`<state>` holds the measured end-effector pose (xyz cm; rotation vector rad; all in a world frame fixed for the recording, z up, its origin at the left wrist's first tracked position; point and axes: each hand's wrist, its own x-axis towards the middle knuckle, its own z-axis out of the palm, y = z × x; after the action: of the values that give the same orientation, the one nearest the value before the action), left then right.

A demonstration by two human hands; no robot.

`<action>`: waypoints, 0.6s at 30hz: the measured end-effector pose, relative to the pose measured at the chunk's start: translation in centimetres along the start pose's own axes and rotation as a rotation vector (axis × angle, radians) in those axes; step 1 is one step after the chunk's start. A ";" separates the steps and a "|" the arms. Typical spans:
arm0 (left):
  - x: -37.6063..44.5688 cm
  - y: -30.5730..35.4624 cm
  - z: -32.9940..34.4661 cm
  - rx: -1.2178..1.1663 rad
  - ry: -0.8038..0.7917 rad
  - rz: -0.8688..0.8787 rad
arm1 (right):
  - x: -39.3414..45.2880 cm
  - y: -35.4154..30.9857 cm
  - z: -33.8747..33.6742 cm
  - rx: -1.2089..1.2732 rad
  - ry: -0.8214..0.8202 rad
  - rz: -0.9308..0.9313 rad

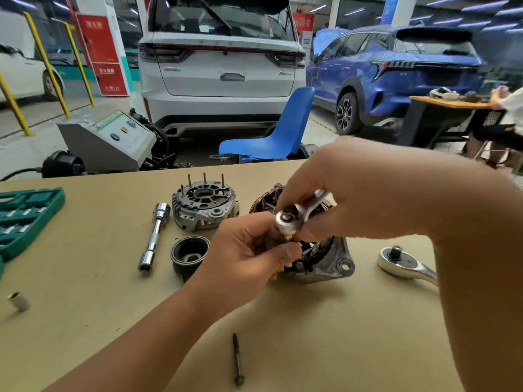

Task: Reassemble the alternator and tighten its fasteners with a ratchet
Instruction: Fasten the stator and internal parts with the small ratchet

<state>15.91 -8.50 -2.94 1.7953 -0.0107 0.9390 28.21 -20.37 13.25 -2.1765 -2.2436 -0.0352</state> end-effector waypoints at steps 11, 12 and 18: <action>-0.5 -0.3 0.4 0.102 0.018 0.048 | -4.4 -0.7 1.9 -0.047 0.155 0.221; -0.7 -0.2 0.6 0.102 0.017 0.050 | -4.8 -1.2 1.9 -0.040 0.155 0.243; -1.1 0.5 1.3 0.287 0.040 0.139 | -6.9 -4.4 4.0 0.036 0.271 0.448</action>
<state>15.68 -10.26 -3.34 2.0597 0.0265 1.1200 24.06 -27.29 9.04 -2.4263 -1.5731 -0.2624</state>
